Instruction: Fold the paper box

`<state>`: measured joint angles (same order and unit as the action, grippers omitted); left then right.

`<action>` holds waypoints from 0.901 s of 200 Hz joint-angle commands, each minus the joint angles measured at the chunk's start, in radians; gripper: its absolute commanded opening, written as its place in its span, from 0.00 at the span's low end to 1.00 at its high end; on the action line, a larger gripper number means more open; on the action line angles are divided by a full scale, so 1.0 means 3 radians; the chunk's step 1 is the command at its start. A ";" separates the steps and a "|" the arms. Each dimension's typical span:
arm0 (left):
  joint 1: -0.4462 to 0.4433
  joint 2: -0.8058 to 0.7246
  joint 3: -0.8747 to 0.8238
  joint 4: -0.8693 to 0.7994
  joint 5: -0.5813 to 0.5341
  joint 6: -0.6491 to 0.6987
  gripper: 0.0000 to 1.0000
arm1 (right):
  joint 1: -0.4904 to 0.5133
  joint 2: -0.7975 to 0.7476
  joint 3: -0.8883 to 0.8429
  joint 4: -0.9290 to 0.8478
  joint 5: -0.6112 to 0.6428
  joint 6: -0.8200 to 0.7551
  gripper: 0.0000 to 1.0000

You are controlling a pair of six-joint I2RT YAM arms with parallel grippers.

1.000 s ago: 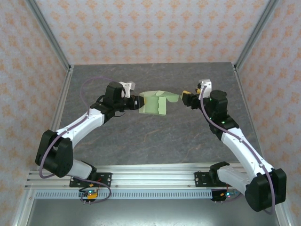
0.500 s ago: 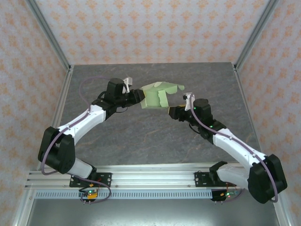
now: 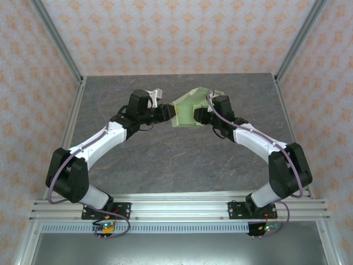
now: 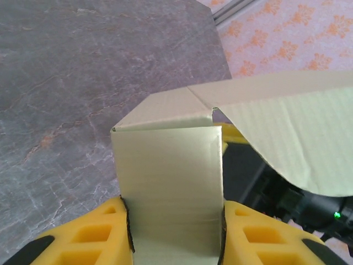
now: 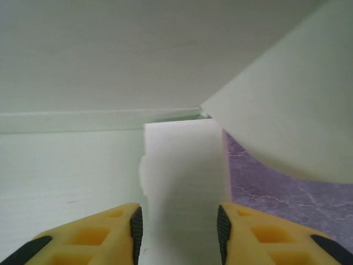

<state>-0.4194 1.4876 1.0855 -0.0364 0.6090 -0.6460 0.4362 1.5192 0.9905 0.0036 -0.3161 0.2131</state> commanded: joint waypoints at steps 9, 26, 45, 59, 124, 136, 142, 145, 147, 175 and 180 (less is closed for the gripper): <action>-0.0028 -0.0158 0.0037 0.0088 0.0068 0.0122 0.30 | -0.0077 0.0062 0.0199 -0.0332 0.0255 -0.0036 0.41; -0.0025 -0.0165 0.0038 0.0041 0.0000 0.0149 0.30 | -0.0128 0.0011 0.0205 -0.0421 0.0153 -0.0041 0.49; -0.0027 -0.0157 0.0029 0.0050 -0.0033 0.0154 0.29 | -0.0179 -0.0109 0.0171 -0.0429 -0.0010 0.0000 0.53; -0.0027 -0.0144 0.0019 0.0066 -0.0085 0.0131 0.29 | -0.0207 -0.0195 0.0161 -0.0483 -0.0120 0.0021 0.53; -0.0022 -0.0153 0.0019 0.0233 0.0117 0.0057 0.29 | -0.0321 -0.0184 0.0046 -0.0328 -0.0487 0.0105 0.46; -0.0022 -0.0174 -0.0007 0.0270 0.0108 0.0038 0.29 | -0.0319 -0.0108 0.0109 -0.0344 -0.0515 0.0127 0.48; -0.0023 -0.0190 -0.0020 0.0300 0.0110 0.0018 0.29 | -0.0320 -0.0078 0.0127 -0.0349 -0.0509 0.0130 0.49; -0.0025 -0.0193 -0.0023 0.0315 0.0116 0.0009 0.29 | -0.0319 -0.0068 0.0133 -0.0346 -0.0499 0.0132 0.50; -0.0025 -0.0197 -0.0025 0.0326 0.0120 0.0007 0.29 | -0.0322 -0.0061 0.0132 -0.0341 -0.0488 0.0133 0.50; -0.0023 -0.0225 -0.0059 0.0362 0.0138 -0.0013 0.29 | -0.0320 0.0011 0.0155 -0.0350 -0.0437 0.0076 0.48; -0.0023 -0.0233 -0.0073 0.0378 0.0141 -0.0022 0.29 | -0.0323 0.0020 0.0155 -0.0344 -0.0456 0.0077 0.47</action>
<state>-0.4194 1.4738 1.0779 0.0109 0.6220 -0.6388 0.3412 1.5078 1.0183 -0.1143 -0.4385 0.2398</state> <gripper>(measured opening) 0.347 0.492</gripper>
